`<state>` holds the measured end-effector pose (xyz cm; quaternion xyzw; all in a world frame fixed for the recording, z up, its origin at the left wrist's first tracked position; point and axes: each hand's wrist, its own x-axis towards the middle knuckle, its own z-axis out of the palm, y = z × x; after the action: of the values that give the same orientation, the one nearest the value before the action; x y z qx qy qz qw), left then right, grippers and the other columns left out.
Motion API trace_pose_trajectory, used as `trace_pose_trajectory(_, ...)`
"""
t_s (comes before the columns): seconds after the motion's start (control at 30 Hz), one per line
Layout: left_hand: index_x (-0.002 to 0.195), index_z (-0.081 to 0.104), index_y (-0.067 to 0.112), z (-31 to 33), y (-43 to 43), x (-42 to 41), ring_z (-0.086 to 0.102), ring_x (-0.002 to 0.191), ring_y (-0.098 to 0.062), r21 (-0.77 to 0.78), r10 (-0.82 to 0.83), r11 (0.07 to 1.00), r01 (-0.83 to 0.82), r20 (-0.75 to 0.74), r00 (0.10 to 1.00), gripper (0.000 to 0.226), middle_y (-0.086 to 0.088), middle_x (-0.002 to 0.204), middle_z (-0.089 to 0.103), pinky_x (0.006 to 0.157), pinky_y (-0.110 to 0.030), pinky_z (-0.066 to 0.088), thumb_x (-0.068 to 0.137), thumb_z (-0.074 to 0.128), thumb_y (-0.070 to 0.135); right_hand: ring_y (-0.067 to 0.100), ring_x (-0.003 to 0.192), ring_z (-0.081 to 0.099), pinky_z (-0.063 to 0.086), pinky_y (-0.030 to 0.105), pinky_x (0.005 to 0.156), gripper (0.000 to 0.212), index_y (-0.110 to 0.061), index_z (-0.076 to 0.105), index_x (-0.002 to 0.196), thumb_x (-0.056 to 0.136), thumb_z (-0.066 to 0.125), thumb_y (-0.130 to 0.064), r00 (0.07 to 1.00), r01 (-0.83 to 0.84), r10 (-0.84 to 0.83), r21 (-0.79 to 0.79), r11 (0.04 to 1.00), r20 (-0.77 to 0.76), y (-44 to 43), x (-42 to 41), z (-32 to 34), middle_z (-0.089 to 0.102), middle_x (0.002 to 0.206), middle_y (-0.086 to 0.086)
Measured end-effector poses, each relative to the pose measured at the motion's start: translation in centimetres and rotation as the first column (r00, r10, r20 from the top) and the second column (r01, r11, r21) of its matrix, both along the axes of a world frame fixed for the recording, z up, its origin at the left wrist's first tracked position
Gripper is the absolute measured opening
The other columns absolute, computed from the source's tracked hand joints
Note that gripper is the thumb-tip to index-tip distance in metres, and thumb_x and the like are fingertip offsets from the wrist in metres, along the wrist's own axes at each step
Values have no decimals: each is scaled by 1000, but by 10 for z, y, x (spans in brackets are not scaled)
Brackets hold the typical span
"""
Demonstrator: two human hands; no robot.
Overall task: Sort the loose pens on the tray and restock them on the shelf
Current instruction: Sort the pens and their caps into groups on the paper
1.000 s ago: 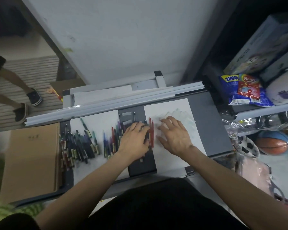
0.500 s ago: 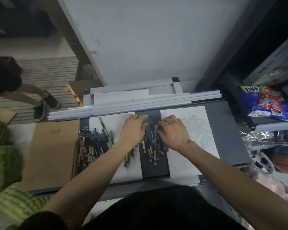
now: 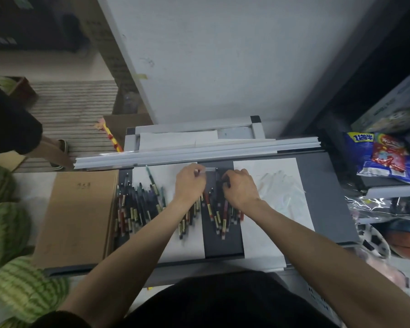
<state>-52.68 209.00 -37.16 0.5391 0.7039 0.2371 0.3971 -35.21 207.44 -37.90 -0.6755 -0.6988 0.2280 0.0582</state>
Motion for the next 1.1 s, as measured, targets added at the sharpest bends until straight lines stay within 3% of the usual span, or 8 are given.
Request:
trace_pose_trajectory(0.1, 109, 72, 8, 14, 3, -2, 59, 65, -21, -375, 475, 870, -319, 470, 744, 19, -8, 92, 68, 67, -32, 51, 98, 56, 12, 25, 106, 57, 53, 36, 89, 15, -18, 72, 105, 95, 60, -20, 988, 111, -115, -40, 993, -105, -4, -3, -3, 72, 101, 4)
trace_pose_trajectory(0.17, 102, 67, 4, 22, 2, -7, 56, 66, -23, -501, 597, 798, -333, 585, 549, 18, -14, 90, 62, 65, -32, 50, 95, 50, 3, 21, 106, 58, 54, 34, 89, 15, -20, 72, 107, 94, 63, -21, 974, 158, -165, -58, 986, -152, -6, -3, -4, 72, 102, 1)
trace_pose_trajectory(0.37, 94, 55, 6, 30, 2, -13, 51, 65, -24, -561, 640, 762, -323, 574, 511, 13, -15, 79, 60, 58, -30, 45, 94, 43, 9, 21, 107, 57, 53, 36, 91, 23, -22, 72, 112, 95, 66, -38, 982, 146, -145, -1, 989, -124, -12, 5, -7, 73, 98, -4)
trace_pose_trajectory(0.53, 88, 55, 10, 23, 18, -8, 28, 45, -14, -437, 443, 865, -246, 437, 783, 14, 1, 55, 38, 43, -21, 21, 96, 45, 15, 23, 107, 54, 49, 39, 94, 22, -22, 73, 107, 97, 59, -36, 1000, -11, 11, 91, 996, 4, -12, 3, -2, 73, 101, -1)
trace_pose_trajectory(0.67, 89, 70, 10, 10, 32, -4, 52, 65, -17, -126, 32, 992, -20, 92, 995, 18, 5, 69, 59, 62, -28, 40, 95, 57, 20, 24, 104, 54, 47, 39, 91, 22, -22, 71, 98, 95, 55, -38, 999, -1, -3, 88, 996, 43, -14, -3, -3, 71, 92, -2)
trace_pose_trajectory(0.77, 108, 69, 24, 9, 37, -2, 65, 86, -15, -77, -221, 974, 211, -169, 960, 19, 7, 103, 69, 80, -30, 53, 91, 61, 24, 26, 106, 53, 46, 39, 92, 22, -18, 70, 97, 95, 56, -35, 998, 20, -24, 59, 998, 56, -13, -7, -1, 71, 94, 1)
trace_pose_trajectory(0.97, 119, 62, 31, 14, 41, 4, 62, 91, -25, -162, -436, 898, 410, -456, 776, 32, 3, 102, 63, 72, -31, 47, 88, 61, 22, 29, 110, 54, 48, 40, 92, 23, -14, 72, 108, 96, 54, -24, 998, 30, -32, 31, 999, 59, -11, -8, 0, 73, 104, 7)
trace_pose_trajectory(1.1, 113, 61, 29, 11, 42, 6, 66, 91, -29, -164, -451, 886, 434, -524, 722, 19, -3, 102, 68, 72, -34, 50, 93, 63, 26, 21, 107, 60, 53, 34, 92, 21, -18, 75, 107, 94, 60, -23, 945, 255, -260, -50, 966, -197, -12, -7, 2, 76, 103, 0)
